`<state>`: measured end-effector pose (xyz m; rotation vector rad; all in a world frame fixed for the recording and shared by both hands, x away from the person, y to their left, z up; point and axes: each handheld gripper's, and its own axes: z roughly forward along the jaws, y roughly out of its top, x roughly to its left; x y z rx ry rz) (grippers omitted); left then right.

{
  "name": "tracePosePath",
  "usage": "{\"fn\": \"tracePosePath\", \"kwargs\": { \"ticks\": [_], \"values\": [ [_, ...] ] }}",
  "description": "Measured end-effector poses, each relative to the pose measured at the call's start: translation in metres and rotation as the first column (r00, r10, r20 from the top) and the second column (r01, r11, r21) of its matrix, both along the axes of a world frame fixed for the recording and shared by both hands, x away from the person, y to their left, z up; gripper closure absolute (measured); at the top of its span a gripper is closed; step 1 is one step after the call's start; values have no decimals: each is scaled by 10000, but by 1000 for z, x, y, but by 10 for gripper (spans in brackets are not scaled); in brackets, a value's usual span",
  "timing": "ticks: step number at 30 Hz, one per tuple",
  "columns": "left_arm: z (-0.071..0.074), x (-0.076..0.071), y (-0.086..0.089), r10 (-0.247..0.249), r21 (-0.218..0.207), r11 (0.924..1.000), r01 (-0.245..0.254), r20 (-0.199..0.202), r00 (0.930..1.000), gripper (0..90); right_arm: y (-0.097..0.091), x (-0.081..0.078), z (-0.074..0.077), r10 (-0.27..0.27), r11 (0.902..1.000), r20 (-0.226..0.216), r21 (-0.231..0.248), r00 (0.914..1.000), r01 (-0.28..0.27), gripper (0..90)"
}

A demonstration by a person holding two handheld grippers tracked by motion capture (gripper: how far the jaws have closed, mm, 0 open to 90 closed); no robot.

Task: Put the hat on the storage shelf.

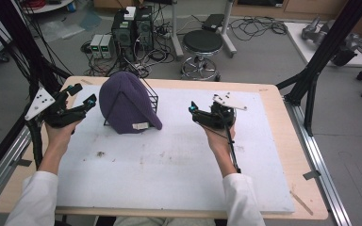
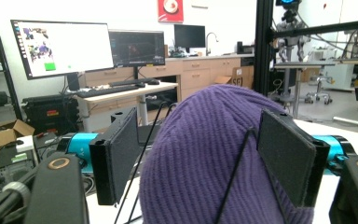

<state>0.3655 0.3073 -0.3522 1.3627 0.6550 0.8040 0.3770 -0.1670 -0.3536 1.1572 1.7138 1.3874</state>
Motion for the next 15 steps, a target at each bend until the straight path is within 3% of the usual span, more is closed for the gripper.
{"fn": "tracePosePath", "kwargs": {
  "ticks": [8,12,15],
  "values": [
    [-2,-16,-7,288,140,9995,-291,184,9994,285,-32,-14,-8,-592,9981,127,184,9982,590,114],
    [-4,-24,-8,531,200,9984,-534,138,9985,274,-45,-20,-9,-913,9954,-327,262,9953,922,114],
    [-9,-30,-9,597,278,9978,-600,106,9982,266,-51,-28,-9,-1177,9926,27,296,9930,1176,114]
  ]
}}
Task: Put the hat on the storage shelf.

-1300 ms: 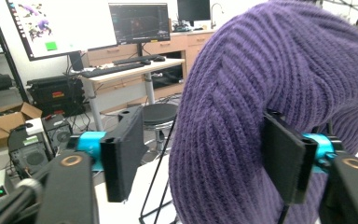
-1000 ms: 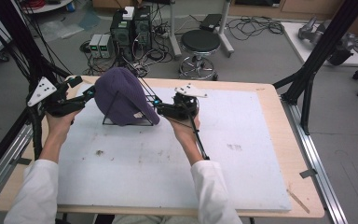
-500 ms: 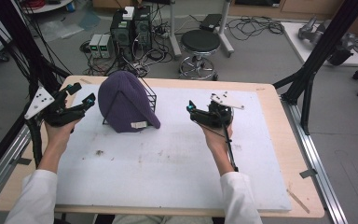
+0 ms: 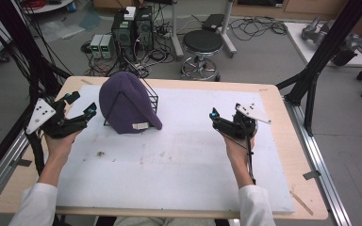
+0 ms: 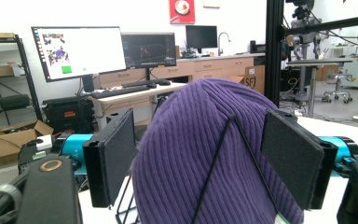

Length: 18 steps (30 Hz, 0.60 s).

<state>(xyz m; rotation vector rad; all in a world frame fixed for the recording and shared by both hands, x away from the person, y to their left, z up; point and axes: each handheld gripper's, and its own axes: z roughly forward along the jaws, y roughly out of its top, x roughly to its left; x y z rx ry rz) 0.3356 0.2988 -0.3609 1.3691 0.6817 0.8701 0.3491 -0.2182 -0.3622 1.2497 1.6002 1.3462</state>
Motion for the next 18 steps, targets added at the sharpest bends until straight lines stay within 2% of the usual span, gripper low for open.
{"fn": "tracePosePath", "kwargs": {
  "ticks": [5,7,9,11,13,16,17,18],
  "values": [
    [-7,-9,-1,193,-18,9998,-193,-15,9998,256,-11,-11,-6,-164,9998,-54,-139,9999,163,114],
    [-10,-12,-2,211,-36,9998,-211,-18,9998,253,-14,-14,-6,-215,9997,-302,-119,9993,211,104],
    [-12,-15,-4,251,-84,9997,-251,-12,9997,251,-18,-19,-7,-332,9994,32,-94,9994,332,104],
    [-15,-18,-5,272,-150,9995,-272,-34,9996,250,-21,-24,-8,-445,9988,122,-179,9989,447,104],
    [-17,-22,-6,329,-201,9993,-330,-60,9994,248,-25,-28,-12,-463,9988,89,-153,9989,465,104],
    [-21,-26,-7,427,-327,9985,-429,-76,9991,246,-30,-32,-14,-601,9980,-243,-221,9979,595,104],
    [-23,-28,-7,464,-369,9982,-467,-99,9989,246,-32,-33,-14,-647,9978,-239,-188,9976,643,104],
    [-24,-29,-8,481,-359,9982,-485,-117,9988,245,-33,-36,-15,-676,9976,-50,-123,9977,675,104]
  ]
}}
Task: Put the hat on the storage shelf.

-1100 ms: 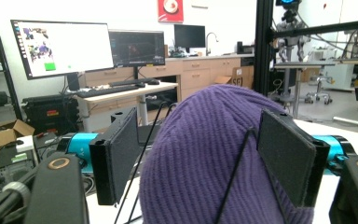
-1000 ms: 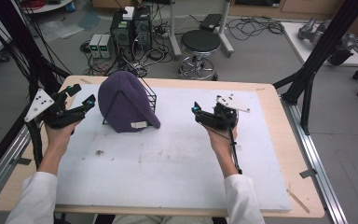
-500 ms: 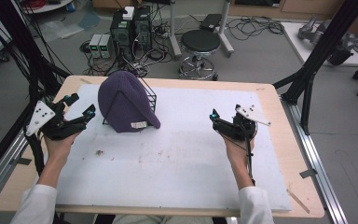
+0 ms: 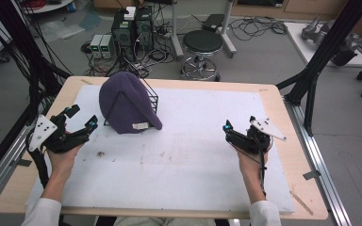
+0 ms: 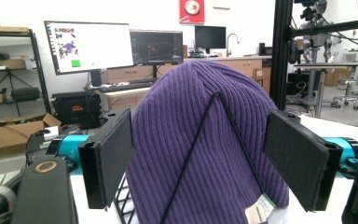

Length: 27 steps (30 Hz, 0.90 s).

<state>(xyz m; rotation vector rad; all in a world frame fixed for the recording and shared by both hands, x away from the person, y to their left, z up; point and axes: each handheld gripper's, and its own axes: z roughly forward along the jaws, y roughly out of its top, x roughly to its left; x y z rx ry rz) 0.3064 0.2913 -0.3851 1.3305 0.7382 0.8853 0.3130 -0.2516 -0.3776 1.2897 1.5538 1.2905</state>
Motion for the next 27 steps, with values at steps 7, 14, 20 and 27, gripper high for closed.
{"fn": "tracePosePath", "kwargs": {
  "ticks": [7,14,20,27],
  "values": [
    [-11,-9,-2,211,-147,9997,-213,-116,9997,243,-10,-13,-12,-330,9995,-62,10,9994,330,104],
    [-20,-18,-4,408,32,9992,-407,-183,9990,240,-17,-27,-24,-741,9973,-33,4,9972,741,104],
    [-30,-24,0,609,-68,9981,-613,-539,9967,240,-14,-37,-34,-1281,9915,-299,-260,9913,1273,104],
    [-35,-28,5,680,-324,9970,-707,-782,9946,240,-17,-48,-44,-1451,9888,91,365,9894,1447,105]
  ]
}}
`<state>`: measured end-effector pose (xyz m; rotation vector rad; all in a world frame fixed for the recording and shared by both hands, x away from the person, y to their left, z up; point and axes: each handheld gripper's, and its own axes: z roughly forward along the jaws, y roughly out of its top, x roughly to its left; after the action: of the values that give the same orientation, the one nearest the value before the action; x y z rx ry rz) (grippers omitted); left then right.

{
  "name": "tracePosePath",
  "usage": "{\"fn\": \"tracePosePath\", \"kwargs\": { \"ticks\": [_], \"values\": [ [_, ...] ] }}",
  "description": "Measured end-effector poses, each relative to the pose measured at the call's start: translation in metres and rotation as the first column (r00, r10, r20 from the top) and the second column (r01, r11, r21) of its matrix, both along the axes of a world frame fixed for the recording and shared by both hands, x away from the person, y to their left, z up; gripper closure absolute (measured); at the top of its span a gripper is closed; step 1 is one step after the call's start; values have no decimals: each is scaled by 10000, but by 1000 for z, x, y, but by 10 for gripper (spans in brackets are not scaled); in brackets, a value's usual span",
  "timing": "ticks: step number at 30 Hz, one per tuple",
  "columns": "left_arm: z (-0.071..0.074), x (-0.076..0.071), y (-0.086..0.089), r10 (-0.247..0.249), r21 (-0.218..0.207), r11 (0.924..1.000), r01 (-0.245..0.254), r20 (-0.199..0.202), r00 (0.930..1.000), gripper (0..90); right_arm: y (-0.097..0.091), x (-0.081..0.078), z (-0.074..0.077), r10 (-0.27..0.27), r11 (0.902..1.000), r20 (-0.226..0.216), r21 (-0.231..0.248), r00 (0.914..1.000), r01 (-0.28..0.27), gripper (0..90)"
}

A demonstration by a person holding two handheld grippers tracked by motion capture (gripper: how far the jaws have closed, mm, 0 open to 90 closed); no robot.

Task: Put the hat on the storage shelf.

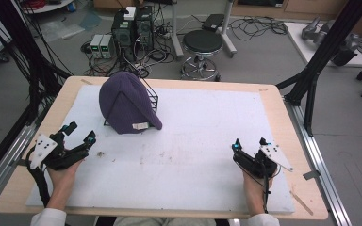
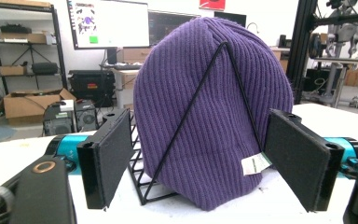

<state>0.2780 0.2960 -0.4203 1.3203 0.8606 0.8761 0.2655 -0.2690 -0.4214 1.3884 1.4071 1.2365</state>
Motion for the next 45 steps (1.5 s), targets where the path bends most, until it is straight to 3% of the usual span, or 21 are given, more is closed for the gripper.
{"fn": "tracePosePath", "kwargs": {
  "ticks": [45],
  "values": [
    [-6,7,-9,-638,218,9977,647,-387,9972,240,-2,4,-9,341,9994,-406,-54,9986,-344,104]
  ]
}}
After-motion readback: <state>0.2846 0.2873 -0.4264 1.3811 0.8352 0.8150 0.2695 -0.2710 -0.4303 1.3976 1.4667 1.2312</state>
